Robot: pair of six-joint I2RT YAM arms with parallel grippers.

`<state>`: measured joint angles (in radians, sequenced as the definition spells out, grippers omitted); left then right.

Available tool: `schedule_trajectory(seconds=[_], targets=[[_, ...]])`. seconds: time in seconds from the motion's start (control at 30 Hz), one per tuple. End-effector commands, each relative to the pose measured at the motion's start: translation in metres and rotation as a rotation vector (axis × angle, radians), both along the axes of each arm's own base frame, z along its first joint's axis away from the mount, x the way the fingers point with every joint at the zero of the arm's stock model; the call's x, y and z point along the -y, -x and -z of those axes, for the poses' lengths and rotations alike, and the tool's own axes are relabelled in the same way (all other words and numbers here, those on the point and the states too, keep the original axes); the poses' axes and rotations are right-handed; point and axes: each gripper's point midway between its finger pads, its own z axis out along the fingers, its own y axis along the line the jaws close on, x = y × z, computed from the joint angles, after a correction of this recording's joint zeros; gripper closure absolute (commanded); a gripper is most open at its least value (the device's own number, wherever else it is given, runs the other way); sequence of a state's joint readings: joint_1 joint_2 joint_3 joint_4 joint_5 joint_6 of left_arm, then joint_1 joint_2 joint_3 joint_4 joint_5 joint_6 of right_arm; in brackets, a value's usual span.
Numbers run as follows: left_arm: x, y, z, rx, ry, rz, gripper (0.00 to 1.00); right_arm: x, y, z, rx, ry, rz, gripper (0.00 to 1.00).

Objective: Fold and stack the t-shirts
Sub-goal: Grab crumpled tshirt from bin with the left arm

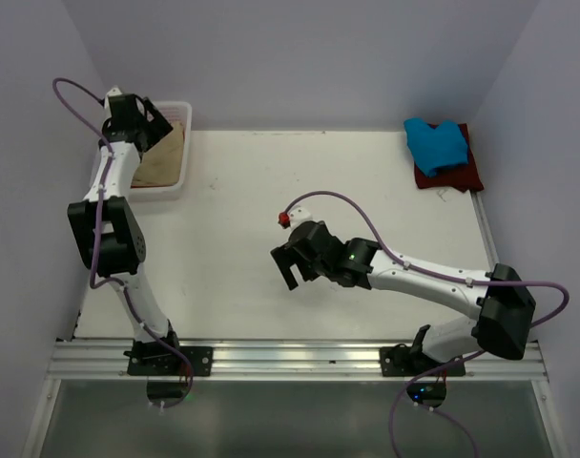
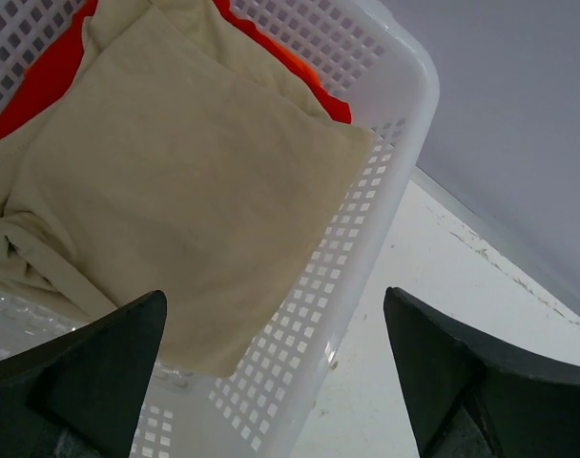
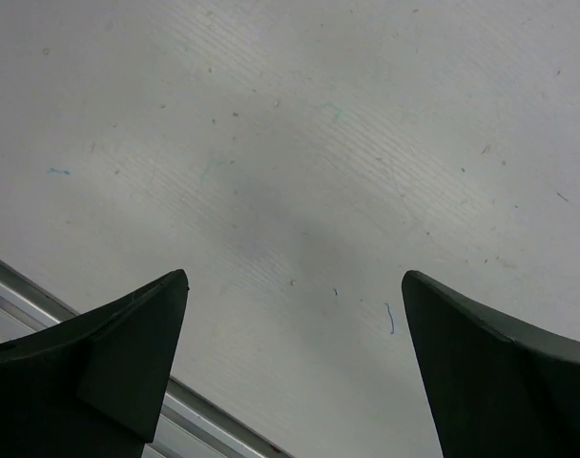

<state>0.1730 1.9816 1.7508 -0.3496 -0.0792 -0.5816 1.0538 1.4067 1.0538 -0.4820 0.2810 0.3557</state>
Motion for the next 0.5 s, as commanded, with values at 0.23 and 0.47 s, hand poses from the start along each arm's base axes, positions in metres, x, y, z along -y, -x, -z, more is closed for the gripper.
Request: schedule_trajectory(seconds=[0.23, 0.47], targets=[[-0.021, -0.034, 0.02, -0.064, -0.061, 0.012, 0.02, 0.012, -0.002, -0.002, 0.022, 0.0, 0.058, 0.01], [-0.028, -0.049, 0.067, -0.162, -0.072, 0.013, 0.09, 0.022, 0.001, -0.001, 0.02, -0.003, 0.095, 0.01]])
